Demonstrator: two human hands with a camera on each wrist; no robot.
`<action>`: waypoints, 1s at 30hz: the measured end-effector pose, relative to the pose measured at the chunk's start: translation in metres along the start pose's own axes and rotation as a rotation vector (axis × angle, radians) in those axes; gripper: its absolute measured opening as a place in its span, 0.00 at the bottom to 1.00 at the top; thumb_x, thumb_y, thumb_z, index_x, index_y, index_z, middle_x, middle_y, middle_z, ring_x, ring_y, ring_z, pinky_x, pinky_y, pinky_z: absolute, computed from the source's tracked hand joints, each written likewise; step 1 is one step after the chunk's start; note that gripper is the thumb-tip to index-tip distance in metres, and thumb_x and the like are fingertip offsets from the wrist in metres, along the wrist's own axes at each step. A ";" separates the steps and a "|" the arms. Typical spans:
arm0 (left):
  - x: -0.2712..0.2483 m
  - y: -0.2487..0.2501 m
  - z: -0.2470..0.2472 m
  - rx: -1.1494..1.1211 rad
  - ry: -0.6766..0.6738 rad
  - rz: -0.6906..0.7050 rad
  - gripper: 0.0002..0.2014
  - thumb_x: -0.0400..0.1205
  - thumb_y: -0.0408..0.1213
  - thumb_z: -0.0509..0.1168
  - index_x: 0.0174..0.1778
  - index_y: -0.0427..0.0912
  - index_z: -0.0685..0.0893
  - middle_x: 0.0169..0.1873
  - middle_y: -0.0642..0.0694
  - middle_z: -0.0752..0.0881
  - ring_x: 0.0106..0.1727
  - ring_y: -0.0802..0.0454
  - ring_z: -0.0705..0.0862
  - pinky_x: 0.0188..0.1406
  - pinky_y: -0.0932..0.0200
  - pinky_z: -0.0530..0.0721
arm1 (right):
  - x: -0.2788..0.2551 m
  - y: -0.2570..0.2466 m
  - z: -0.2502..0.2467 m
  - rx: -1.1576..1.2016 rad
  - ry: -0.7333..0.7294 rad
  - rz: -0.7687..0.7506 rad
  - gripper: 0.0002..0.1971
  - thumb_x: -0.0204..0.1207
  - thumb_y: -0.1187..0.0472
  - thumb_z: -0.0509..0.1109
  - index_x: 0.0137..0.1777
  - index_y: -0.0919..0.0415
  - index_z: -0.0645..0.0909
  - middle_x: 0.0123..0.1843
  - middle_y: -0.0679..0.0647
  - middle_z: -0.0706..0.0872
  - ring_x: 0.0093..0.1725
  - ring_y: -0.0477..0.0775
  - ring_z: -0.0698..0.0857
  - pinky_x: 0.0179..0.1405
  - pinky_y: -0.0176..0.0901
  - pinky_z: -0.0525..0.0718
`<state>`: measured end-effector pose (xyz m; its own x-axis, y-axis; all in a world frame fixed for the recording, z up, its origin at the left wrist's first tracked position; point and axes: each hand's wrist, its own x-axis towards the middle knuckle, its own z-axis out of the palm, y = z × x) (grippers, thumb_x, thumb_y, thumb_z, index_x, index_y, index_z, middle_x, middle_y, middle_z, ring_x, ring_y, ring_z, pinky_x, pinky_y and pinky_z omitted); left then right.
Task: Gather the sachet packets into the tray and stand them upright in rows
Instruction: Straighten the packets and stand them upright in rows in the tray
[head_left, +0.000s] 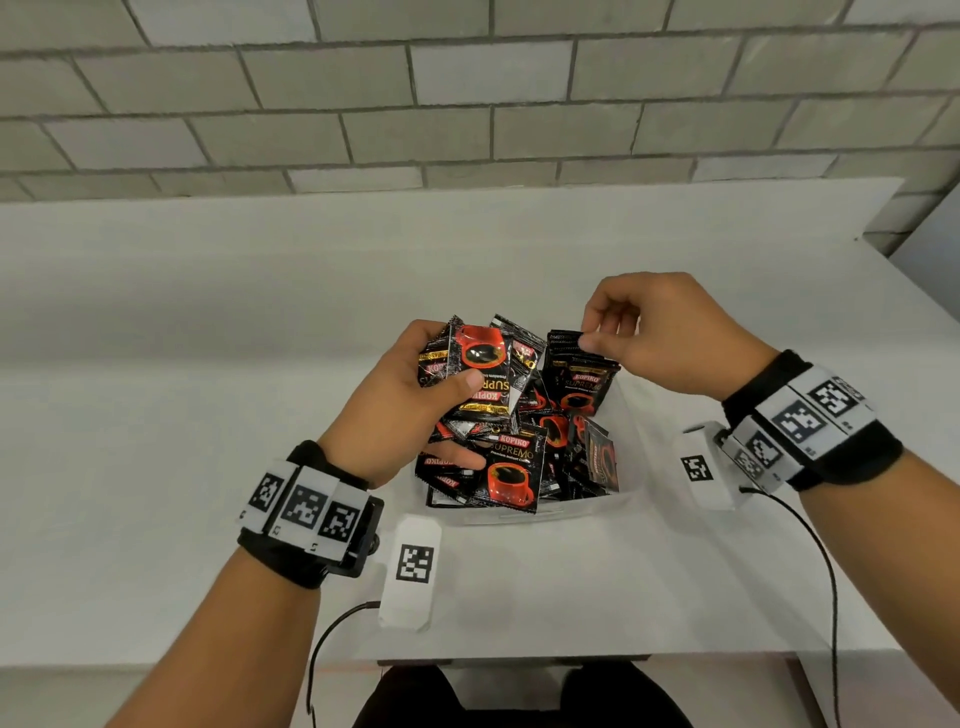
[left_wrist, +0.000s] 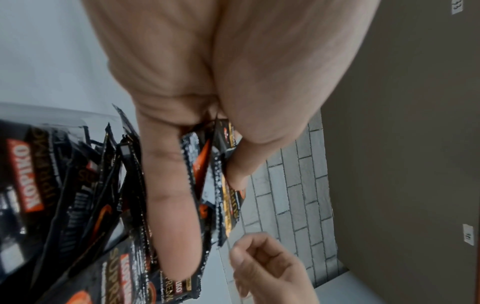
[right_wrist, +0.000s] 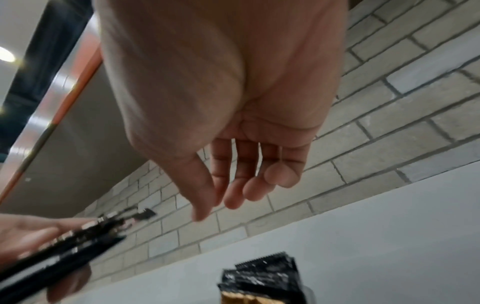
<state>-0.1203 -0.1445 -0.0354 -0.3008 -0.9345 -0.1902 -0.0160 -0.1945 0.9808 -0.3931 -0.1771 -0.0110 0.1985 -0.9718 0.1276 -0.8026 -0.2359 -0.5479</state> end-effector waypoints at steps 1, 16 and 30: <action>0.000 0.001 0.002 0.005 -0.008 0.004 0.17 0.85 0.32 0.69 0.68 0.48 0.77 0.63 0.43 0.87 0.54 0.38 0.93 0.31 0.41 0.91 | -0.003 -0.008 -0.001 0.047 0.025 -0.008 0.06 0.74 0.53 0.80 0.42 0.49 0.85 0.37 0.46 0.87 0.37 0.46 0.83 0.39 0.36 0.79; -0.002 -0.001 0.007 -0.122 -0.101 -0.053 0.25 0.78 0.33 0.73 0.70 0.45 0.76 0.57 0.42 0.89 0.50 0.36 0.93 0.29 0.43 0.91 | -0.018 -0.035 0.026 0.314 -0.208 -0.065 0.15 0.79 0.60 0.77 0.63 0.46 0.84 0.39 0.48 0.83 0.36 0.44 0.82 0.42 0.39 0.80; 0.005 0.000 0.005 -0.265 -0.031 -0.033 0.23 0.84 0.27 0.67 0.74 0.43 0.73 0.65 0.40 0.87 0.52 0.36 0.92 0.30 0.42 0.91 | -0.020 -0.033 0.018 0.384 -0.140 -0.176 0.24 0.89 0.62 0.61 0.83 0.46 0.70 0.46 0.51 0.74 0.49 0.56 0.79 0.58 0.49 0.79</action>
<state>-0.1269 -0.1475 -0.0358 -0.3329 -0.9179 -0.2162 0.2227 -0.2993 0.9278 -0.3606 -0.1495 -0.0108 0.4089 -0.9005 0.1478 -0.4876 -0.3525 -0.7987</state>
